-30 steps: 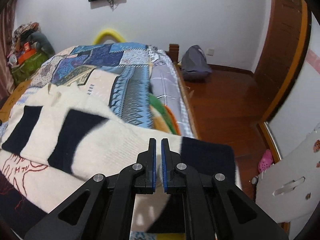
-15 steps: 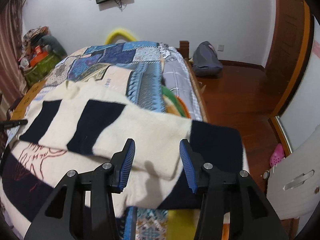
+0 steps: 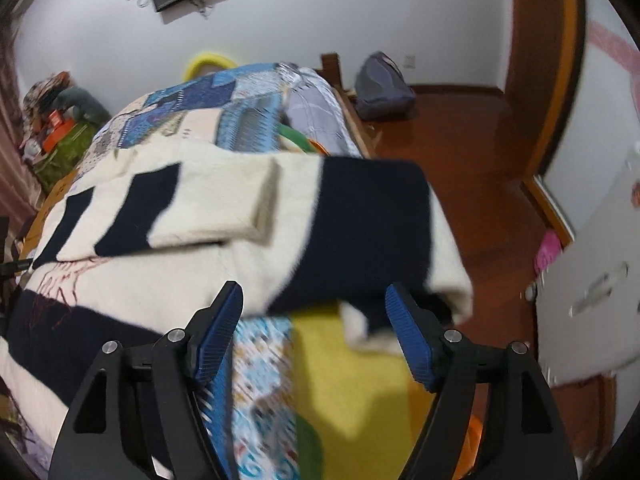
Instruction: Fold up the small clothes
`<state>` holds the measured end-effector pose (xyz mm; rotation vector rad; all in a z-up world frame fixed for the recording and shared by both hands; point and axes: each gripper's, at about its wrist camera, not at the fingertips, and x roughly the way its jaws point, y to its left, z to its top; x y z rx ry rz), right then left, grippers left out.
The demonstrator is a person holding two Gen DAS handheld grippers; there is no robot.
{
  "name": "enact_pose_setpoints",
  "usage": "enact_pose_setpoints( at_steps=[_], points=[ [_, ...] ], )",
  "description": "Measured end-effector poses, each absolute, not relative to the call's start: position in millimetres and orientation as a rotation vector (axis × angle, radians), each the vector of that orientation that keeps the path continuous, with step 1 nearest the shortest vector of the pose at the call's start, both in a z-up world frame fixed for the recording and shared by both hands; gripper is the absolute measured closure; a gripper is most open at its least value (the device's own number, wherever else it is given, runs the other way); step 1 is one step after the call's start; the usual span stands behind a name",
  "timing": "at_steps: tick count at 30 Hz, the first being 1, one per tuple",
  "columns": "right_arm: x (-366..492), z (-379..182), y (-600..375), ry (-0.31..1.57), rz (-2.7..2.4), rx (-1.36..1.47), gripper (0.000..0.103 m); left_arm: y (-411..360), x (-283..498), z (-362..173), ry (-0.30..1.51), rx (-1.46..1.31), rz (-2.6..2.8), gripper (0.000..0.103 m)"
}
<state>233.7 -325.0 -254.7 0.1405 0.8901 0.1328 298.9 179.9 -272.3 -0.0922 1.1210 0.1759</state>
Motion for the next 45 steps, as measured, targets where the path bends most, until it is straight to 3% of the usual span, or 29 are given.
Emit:
enact_pose_setpoints(
  at_steps=[8, 10, 18, 20, 25, 27, 34, 39, 45],
  points=[
    [233.1, -276.1, -368.1, 0.911, 0.088, 0.381, 0.032, 172.6, 284.4, -227.1, 1.039, -0.083, 0.13, 0.099],
    [236.8, -281.2, -374.9, 0.91, 0.104, 0.463, 0.032, 163.6, 282.2, -212.2, 1.014, -0.078, 0.103, 0.095],
    [268.6, -288.1, -399.6, 0.831, 0.054, 0.63, 0.034, 114.5, 289.9, -189.0, 0.956, -0.078, 0.013, 0.055],
    [279.2, -285.7, -404.7, 0.81, 0.024, 0.622, 0.042, 104.0, 296.1, -193.8, 0.96, -0.069, 0.003, 0.053],
    [291.6, -270.1, -407.7, 0.755, 0.004, 0.587, 0.083, 90.3, 319.1, -229.2, 1.043, -0.058, 0.012, 0.053],
    [296.8, -261.4, -406.9, 0.732, 0.004, 0.56, 0.092, 92.3, 323.1, -240.9, 1.058, -0.069, 0.023, 0.051],
    [304.6, -207.4, -367.5, 0.613, 0.102, 0.413, 0.096, 93.9, 318.6, -240.1, 1.05, -0.052, 0.01, 0.049],
    [302.4, -149.8, -286.6, 0.518, 0.298, 0.266, 0.096, 96.1, 302.3, -228.7, 1.036, -0.05, 0.0, 0.05],
    [297.6, -149.0, -162.7, 0.568, 0.557, 0.103, 0.096, 108.2, 278.2, -209.7, 1.003, -0.052, 0.009, 0.049]
  ],
)
